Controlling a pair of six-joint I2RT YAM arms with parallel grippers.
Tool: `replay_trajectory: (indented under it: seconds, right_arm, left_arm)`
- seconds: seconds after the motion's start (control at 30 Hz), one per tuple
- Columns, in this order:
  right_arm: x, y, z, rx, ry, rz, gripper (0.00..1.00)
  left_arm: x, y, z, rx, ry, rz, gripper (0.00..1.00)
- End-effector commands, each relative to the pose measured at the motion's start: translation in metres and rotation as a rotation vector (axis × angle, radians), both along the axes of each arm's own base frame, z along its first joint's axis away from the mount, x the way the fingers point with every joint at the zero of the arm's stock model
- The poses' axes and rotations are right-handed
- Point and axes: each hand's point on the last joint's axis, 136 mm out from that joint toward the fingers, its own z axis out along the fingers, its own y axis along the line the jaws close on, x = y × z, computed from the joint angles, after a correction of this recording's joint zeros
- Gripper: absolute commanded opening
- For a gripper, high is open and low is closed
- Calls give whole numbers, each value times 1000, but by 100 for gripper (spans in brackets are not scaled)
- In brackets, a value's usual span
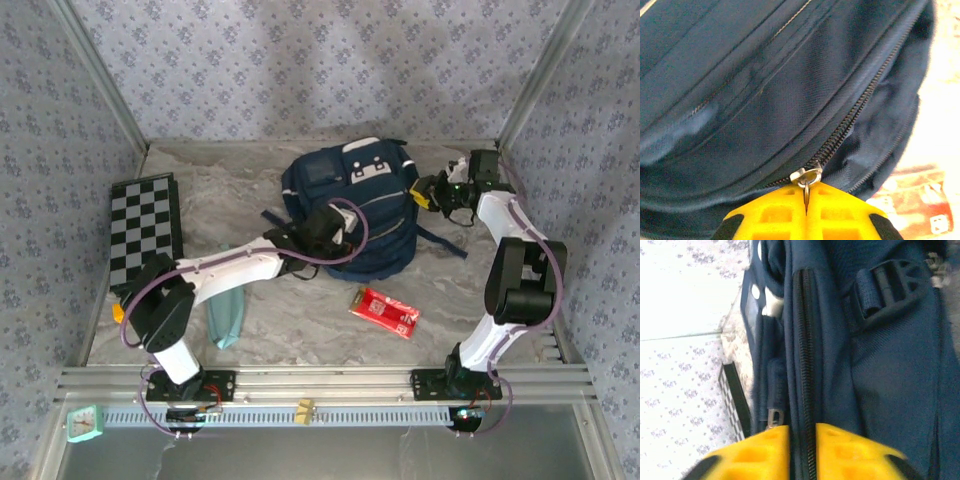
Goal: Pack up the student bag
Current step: Unzip the student bag at the top-center of the table.
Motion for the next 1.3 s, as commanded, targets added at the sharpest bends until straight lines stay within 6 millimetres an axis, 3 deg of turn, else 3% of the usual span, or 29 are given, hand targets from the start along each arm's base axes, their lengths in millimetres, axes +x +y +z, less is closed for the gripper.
replay_trajectory:
  seconds: [0.0,0.23,0.4,0.77,0.9,1.0,1.1,1.27]
  right_arm:
    - [-17,2,14,-16,-48,-21,43]
    - [-94,50,3,60,-14,-65,74]
    - [-98,72,0,123,-23,-117,76]
    - [-84,104,-23,76,53,-185,48]
    - [-88,99,-41,6,111,-206,23]
    - [-90,95,-42,-5,112,-181,10]
    - [-90,83,-39,-9,115,-159,0]
    - [-87,57,-20,97,83,-174,0]
  left_arm:
    - [12,-8,7,0,7,40,0]
    - [21,-27,14,-16,-1,8,0]
    - [19,-26,13,-8,4,-4,0]
    - [19,-26,14,-13,3,-3,0]
    - [20,-24,14,7,-12,-3,0]
    - [20,-14,10,47,-19,4,0]
    - [19,5,-4,117,-27,22,0]
    - [32,60,-37,189,26,146,0]
